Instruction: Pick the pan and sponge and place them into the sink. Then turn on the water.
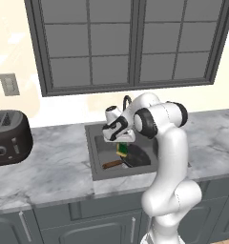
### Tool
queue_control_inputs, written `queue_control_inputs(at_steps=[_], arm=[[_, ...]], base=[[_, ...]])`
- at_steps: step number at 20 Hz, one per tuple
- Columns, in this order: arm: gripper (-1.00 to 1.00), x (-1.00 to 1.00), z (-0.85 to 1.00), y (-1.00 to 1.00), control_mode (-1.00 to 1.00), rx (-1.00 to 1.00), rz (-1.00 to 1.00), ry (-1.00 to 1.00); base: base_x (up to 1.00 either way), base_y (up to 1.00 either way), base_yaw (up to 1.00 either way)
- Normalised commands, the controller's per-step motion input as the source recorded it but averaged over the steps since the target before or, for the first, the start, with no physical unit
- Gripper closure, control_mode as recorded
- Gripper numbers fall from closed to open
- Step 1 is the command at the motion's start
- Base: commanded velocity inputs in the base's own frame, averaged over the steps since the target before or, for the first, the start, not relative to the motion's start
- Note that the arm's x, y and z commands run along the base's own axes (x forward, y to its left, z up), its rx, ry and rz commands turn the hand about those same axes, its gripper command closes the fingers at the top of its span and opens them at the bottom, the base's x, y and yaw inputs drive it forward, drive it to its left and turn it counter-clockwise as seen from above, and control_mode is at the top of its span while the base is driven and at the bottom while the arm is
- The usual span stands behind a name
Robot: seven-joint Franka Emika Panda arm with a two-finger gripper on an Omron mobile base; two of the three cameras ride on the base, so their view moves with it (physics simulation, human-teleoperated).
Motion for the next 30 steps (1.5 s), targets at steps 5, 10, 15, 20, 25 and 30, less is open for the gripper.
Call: queue_control_inputs(at_steps=[5, 10, 15, 20, 25, 30], arm=[[-1.0, -0.38, 0.14, 0.06, -1.0, -0.02, -0.01, -0.13], [-1.0, -0.31, 0.32, -0.01, -1.0, -0.01, 0.0, -0.12], [-1.0, -0.29, 0.3, -0.12, -1.0, 0.0, 0.04, -0.12], [-1.0, -0.31, 0.24, -0.15, -1.0, 0.0, 0.07, -0.11], [-1.0, -0.33, 0.21, -0.14, -1.0, 0.0, 0.09, -0.1], [-1.0, -0.3, 0.2, -0.14, -1.0, 0.0, 0.1, -0.11]], base=[[0.0, 0.0, 0.0], [0.0, 0.0, 0.0], [0.0, 0.0, 0.0], [0.0, 0.0, 0.0], [0.0, 0.0, 0.0], [0.0, 0.0, 0.0]])
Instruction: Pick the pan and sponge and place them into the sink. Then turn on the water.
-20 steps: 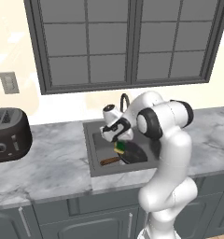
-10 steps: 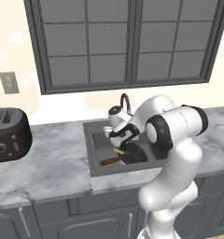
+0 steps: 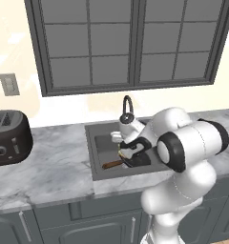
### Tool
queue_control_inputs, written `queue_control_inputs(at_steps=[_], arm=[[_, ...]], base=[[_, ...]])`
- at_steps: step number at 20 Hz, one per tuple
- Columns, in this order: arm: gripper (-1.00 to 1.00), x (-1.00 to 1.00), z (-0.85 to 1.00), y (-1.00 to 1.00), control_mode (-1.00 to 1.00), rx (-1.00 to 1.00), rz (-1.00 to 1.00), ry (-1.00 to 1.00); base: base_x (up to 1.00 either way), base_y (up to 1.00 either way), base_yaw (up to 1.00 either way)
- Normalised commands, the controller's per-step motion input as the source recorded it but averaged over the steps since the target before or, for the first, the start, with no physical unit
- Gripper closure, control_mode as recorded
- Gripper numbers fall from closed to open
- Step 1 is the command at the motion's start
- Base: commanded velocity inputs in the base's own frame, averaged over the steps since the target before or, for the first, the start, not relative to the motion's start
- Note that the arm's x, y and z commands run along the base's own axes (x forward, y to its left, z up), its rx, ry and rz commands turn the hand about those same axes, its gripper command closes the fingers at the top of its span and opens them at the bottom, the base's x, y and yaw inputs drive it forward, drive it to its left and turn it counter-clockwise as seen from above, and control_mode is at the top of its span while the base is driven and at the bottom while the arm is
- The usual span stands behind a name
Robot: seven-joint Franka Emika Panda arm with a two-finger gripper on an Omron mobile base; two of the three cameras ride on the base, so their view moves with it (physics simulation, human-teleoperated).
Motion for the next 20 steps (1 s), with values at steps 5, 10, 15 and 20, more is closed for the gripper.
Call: queue_control_inputs(at_steps=[5, 10, 15, 20], arm=[[-1.0, -0.25, 0.17, -0.18, -1.0, 0.0, 0.12, -0.12], [-1.0, -0.18, 0.16, -0.18, -1.0, 0.0, 0.12, -0.14], [-1.0, -0.05, 0.16, -0.21, -1.0, 0.01, 0.12, -0.14], [-1.0, 0.01, 0.13, -0.22, -1.0, 0.01, 0.12, -0.13]], base=[[0.0, 0.0, 0.0], [0.0, 0.0, 0.0], [0.0, 0.0, 0.0], [0.0, 0.0, 0.0]])
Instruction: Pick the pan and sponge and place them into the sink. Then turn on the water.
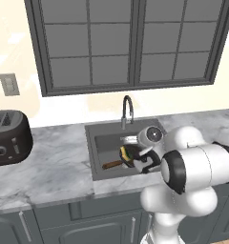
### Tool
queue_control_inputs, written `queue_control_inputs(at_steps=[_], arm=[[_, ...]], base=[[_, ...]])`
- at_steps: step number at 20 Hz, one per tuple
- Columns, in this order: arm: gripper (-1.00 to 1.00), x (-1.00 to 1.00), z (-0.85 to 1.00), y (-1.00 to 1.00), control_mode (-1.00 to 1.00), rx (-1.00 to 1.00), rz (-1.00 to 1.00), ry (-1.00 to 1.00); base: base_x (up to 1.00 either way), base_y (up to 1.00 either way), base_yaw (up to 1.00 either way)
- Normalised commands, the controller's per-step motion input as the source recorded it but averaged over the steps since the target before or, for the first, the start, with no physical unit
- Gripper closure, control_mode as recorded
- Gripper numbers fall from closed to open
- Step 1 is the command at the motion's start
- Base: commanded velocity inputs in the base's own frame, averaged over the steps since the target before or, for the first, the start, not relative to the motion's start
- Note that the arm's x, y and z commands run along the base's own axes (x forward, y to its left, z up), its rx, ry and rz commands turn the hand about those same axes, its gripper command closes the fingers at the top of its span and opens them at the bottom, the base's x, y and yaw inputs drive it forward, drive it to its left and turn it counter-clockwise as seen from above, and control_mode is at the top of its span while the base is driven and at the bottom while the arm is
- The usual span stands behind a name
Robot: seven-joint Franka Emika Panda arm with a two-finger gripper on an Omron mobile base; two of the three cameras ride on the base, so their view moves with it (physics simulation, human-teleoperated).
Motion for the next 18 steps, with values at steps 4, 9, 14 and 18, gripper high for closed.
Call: queue_control_inputs(at_steps=[4, 9, 14, 18], arm=[[-1.0, 0.08, 0.06, -0.23, -1.0, 0.03, 0.13, -0.13], [-1.0, 0.02, 0.08, -0.21, -1.0, 0.04, 0.16, -0.16], [-1.0, 0.02, 0.03, -0.2, -1.0, 0.03, 0.16, -0.18], [-1.0, 0.0, 0.0, -0.18, -1.0, 0.0, 0.16, -0.23]], base=[[0.0, 0.0, 0.0], [0.0, 0.0, 0.0], [0.0, 0.0, 0.0], [0.0, 0.0, 0.0]])
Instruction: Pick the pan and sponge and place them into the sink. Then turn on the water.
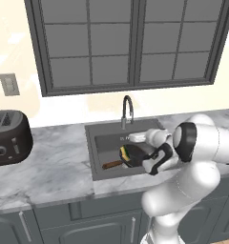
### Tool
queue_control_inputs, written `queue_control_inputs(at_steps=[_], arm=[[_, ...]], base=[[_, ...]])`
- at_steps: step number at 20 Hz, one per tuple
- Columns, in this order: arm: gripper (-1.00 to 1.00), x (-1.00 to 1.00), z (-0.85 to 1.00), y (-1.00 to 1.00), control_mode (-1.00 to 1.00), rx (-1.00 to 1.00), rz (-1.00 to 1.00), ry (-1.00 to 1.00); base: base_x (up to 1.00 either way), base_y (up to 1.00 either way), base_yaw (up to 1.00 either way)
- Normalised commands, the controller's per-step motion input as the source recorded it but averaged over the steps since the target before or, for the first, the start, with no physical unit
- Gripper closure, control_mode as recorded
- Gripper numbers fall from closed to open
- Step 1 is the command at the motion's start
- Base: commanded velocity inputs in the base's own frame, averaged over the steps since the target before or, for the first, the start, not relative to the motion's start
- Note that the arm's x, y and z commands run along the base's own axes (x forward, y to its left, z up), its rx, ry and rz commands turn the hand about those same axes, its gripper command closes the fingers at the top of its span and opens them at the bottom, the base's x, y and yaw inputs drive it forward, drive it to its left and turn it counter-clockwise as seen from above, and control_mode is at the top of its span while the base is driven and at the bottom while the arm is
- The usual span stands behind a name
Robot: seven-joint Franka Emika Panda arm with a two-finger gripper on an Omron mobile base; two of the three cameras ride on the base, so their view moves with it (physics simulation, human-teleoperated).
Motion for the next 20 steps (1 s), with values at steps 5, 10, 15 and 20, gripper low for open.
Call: queue_control_inputs(at_steps=[5, 10, 15, 20], arm=[[-1.0, 0.01, 0.04, -0.24, -1.0, 0.0, 0.12, -0.18], [-1.0, 0.09, 0.0, -0.23, -1.0, 0.04, 0.12, -0.08], [-1.0, 0.1, -0.06, -0.15, -1.0, 0.07, 0.11, -0.11], [-1.0, 0.09, -0.15, -0.04, -1.0, 0.07, 0.13, -0.16]], base=[[0.0, 0.0, 0.0], [0.0, 0.0, 0.0], [0.0, 0.0, 0.0], [0.0, 0.0, 0.0]])
